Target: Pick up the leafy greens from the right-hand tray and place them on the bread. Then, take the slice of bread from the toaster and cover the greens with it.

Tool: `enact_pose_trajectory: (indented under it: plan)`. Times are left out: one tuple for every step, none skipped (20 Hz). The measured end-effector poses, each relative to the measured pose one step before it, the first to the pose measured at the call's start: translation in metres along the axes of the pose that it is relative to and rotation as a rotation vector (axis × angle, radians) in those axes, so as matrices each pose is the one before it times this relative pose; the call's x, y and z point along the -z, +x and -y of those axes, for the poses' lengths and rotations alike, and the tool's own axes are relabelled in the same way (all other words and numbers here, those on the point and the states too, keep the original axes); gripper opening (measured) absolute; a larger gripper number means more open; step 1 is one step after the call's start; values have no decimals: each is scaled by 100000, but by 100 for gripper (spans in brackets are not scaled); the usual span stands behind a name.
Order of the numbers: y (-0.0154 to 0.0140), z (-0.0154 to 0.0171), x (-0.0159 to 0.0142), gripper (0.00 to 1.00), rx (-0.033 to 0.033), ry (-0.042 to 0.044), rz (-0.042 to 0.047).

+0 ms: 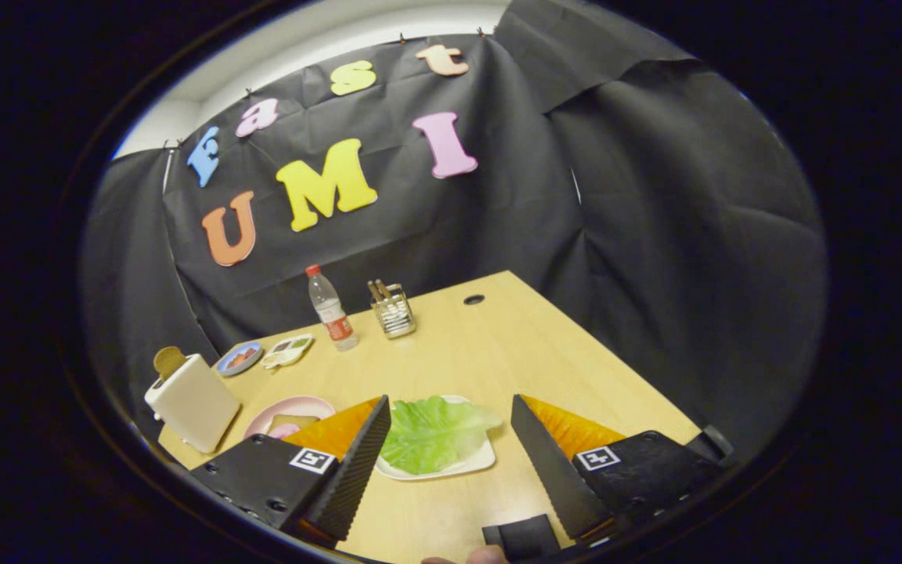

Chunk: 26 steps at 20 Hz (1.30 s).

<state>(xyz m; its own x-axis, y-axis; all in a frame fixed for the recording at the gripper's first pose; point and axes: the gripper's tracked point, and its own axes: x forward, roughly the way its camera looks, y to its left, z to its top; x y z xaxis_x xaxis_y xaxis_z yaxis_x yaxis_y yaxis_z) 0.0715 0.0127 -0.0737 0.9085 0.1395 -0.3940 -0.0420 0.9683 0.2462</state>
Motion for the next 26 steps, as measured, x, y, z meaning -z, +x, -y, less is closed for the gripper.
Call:
enact_pose_trajectory:
  plan:
    - [681, 69, 178, 95, -100, 2164, -2492]
    - [744, 232, 269, 96, 92, 2856, -2728]
    - [776, 217, 156, 96, 98, 3692, -2550]
    - [731, 68, 253, 95, -114, 4395, -2925]
    - [763, 73, 298, 95, -513, 5336, -3206]
    - [733, 42, 250, 96, -38, 5717, -2737]
    - [757, 247, 145, 96, 602, 5268, -2370]
    - [482, 678, 161, 96, 1183, 4279, -2105]
    - [395, 594, 225, 96, 1365, 3325, -1931]
    - [444, 675, 206, 95, 1369, 2444, -1003]
    - [455, 356, -26, 95, 851, 1574, -591]
    - [647, 325, -48, 95, 1376, 1077, -380]
    - [183, 239, -316, 93, 850, 996, -52]
    - [552, 90, -144, 93, 552, 1010, -542]
    - [475, -21, -65, 93, -4, 1441, -696]
    - [668, 380, 70, 93, -16, 1521, -873]
    - [467, -40, 3, 86, -1553, 2802, -1047]
    - [33, 12, -78, 79, -1099, 2694, -558]
    - [513, 110, 50, 77, -684, 1944, -562]
    - [192, 71, -25, 73, -579, 1525, -167]
    - [358, 262, -159, 65, 676, 360, -117]
    - [113, 346, -42, 57, 1166, -379, -33]
    - [160, 369, -56, 49, 1300, -532, -479]
    - [-109, 51, 35, 40, 210, -76, -480]
    - [-39, -71, -111, 21, 524, -135, 466]
    - [88, 71, -12, 15, -91, -1130, 359]
